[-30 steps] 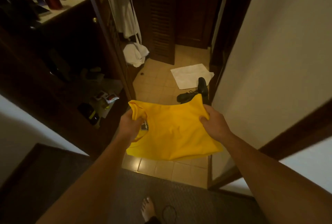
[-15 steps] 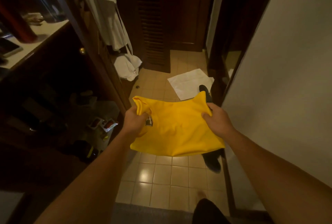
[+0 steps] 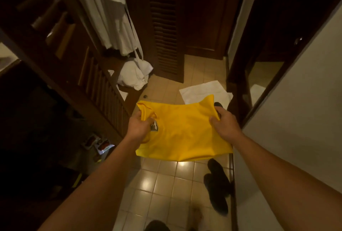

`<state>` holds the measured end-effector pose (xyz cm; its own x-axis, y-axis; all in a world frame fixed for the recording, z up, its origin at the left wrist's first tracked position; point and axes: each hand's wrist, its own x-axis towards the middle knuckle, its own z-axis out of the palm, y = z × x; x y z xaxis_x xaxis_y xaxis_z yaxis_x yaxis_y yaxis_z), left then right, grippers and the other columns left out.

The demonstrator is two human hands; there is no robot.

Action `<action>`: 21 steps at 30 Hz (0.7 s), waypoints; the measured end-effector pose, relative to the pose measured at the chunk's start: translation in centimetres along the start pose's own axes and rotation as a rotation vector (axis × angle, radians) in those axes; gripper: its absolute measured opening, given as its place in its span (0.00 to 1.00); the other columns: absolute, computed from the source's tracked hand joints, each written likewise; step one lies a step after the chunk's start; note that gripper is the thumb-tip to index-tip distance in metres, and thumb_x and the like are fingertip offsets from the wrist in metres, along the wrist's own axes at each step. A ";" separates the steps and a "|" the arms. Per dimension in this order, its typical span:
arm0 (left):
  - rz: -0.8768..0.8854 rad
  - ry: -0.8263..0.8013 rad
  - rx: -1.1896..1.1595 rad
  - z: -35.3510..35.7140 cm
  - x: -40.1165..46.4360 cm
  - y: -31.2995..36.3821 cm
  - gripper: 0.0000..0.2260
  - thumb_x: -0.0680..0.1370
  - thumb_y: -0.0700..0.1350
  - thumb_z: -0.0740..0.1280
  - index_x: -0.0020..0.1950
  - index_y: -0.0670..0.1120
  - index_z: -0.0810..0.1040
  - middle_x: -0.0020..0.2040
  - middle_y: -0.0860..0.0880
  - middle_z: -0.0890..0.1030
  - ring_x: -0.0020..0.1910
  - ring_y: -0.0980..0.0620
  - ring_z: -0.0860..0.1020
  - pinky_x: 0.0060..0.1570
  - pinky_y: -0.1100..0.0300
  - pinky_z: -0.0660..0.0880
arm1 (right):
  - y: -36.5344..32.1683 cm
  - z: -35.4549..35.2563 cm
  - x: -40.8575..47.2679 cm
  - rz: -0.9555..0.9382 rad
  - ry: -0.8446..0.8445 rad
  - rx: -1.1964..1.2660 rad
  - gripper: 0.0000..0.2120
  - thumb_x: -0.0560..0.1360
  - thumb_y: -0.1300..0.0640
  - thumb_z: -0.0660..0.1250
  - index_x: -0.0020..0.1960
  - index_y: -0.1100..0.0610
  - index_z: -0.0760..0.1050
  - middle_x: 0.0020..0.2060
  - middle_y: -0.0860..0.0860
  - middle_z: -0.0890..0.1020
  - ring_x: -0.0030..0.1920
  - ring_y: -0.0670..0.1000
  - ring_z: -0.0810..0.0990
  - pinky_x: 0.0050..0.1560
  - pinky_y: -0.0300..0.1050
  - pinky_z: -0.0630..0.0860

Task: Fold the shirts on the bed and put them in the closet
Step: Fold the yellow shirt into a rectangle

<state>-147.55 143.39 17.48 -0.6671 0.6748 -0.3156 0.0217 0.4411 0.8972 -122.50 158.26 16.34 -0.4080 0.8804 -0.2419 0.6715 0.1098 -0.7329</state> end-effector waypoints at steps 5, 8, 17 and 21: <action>-0.014 0.042 -0.023 2.1 5.3 2.5 0.17 0.81 0.39 0.68 0.70 0.45 0.75 0.59 0.48 0.79 0.54 0.48 0.78 0.48 0.56 0.74 | -1.1 -1.5 6.7 -0.043 -0.013 -0.033 0.23 0.83 0.54 0.63 0.76 0.54 0.67 0.66 0.55 0.77 0.62 0.58 0.76 0.58 0.52 0.72; -0.013 0.047 -0.031 2.8 9.1 3.9 0.15 0.81 0.39 0.68 0.68 0.45 0.76 0.56 0.49 0.79 0.45 0.58 0.76 0.39 0.64 0.70 | -2.0 -1.6 11.0 -0.051 -0.015 -0.047 0.23 0.83 0.52 0.63 0.77 0.53 0.66 0.68 0.55 0.76 0.65 0.60 0.75 0.64 0.58 0.72; -0.103 0.065 -0.064 2.1 22.9 6.6 0.14 0.80 0.39 0.69 0.66 0.44 0.78 0.57 0.46 0.80 0.46 0.53 0.77 0.51 0.53 0.72 | -7.0 0.3 25.3 -0.055 -0.029 -0.060 0.24 0.83 0.52 0.63 0.77 0.52 0.65 0.70 0.54 0.74 0.65 0.60 0.74 0.64 0.59 0.72; -0.105 0.079 -0.062 0.4 28.7 8.6 0.14 0.80 0.40 0.70 0.66 0.44 0.78 0.59 0.45 0.80 0.52 0.47 0.77 0.55 0.50 0.74 | -10.6 1.7 31.2 -0.077 -0.042 -0.057 0.25 0.83 0.54 0.63 0.79 0.52 0.63 0.69 0.55 0.75 0.64 0.59 0.76 0.60 0.53 0.73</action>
<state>-166.24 166.80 16.00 -0.7197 0.5773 -0.3856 -0.0954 0.4679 0.8786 -143.36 183.78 15.50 -0.4846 0.8482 -0.2138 0.6709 0.2036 -0.7130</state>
